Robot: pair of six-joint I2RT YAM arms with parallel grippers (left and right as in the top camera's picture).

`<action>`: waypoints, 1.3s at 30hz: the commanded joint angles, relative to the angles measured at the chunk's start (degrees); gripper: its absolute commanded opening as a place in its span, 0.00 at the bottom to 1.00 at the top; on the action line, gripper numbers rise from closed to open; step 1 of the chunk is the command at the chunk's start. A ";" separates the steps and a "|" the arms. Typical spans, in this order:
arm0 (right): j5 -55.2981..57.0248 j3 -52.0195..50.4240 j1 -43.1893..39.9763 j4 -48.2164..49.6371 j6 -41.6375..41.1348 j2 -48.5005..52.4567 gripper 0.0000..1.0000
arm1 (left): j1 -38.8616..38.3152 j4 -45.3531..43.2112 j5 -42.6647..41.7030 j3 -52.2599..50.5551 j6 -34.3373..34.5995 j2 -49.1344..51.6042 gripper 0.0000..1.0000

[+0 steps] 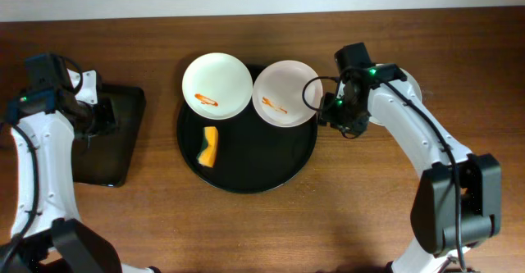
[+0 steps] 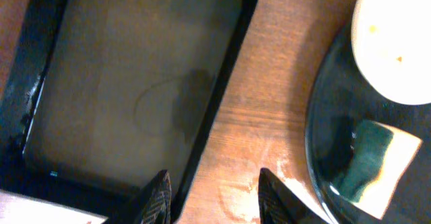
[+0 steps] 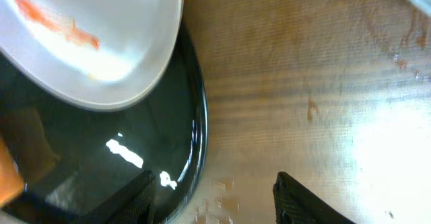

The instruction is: Clean dirty plates on tray and stack at the side

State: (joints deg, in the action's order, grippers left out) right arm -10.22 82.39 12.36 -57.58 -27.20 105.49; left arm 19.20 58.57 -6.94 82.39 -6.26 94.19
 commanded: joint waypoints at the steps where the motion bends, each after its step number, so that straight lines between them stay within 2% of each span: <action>1: -2.05 0.66 -0.37 -3.04 1.53 -0.79 0.58 | -0.02 -3.63 0.72 -4.31 -1.38 4.63 0.40; 2: -2.05 0.66 -0.39 -4.07 1.57 -0.79 0.58 | -0.07 -5.62 0.26 -5.22 -1.40 6.25 0.40; 4: -2.03 0.66 -0.39 -6.14 3.43 -0.79 0.58 | -0.07 -9.18 -5.77 -6.40 -4.61 9.84 0.40; 11: -2.05 0.66 -0.39 -7.26 7.54 -0.79 0.57 | -1.44 -11.21 -5.75 -7.02 -4.59 14.75 0.39; 13: -2.03 0.66 -0.39 -7.48 8.02 -0.79 0.57 | -2.82 -11.50 -5.40 -7.61 -4.57 15.26 0.30; 14: -2.03 0.66 -0.39 -7.85 9.07 -0.79 0.57 | -3.19 -11.91 -5.20 -7.63 -4.57 15.32 0.20; 17: -2.01 0.68 -0.39 -8.66 10.51 -0.79 0.57 | -3.34 -12.94 -5.09 -7.80 -4.26 15.74 0.16; 20: -2.03 0.68 -0.39 -8.66 10.49 -0.79 0.57 | -3.67 -13.99 -5.53 -8.48 -0.52 15.74 0.08; 23: -2.03 0.68 -0.39 -8.68 10.49 -0.79 0.57 | -5.09 -16.35 -8.39 -8.48 -0.20 15.74 0.06; 34: -2.03 0.68 -0.39 -9.27 12.02 -0.79 0.58 | -9.73 -23.04 -8.39 -8.48 14.64 15.74 0.04; 39: -2.01 0.68 -0.39 -9.29 12.24 -0.79 0.58 | -10.34 -24.98 -9.09 -8.48 16.24 15.74 0.04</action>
State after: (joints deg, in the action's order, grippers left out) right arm -11.92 82.50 12.36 -66.70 -15.77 105.32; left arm 9.65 34.39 -14.44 74.28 7.38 108.99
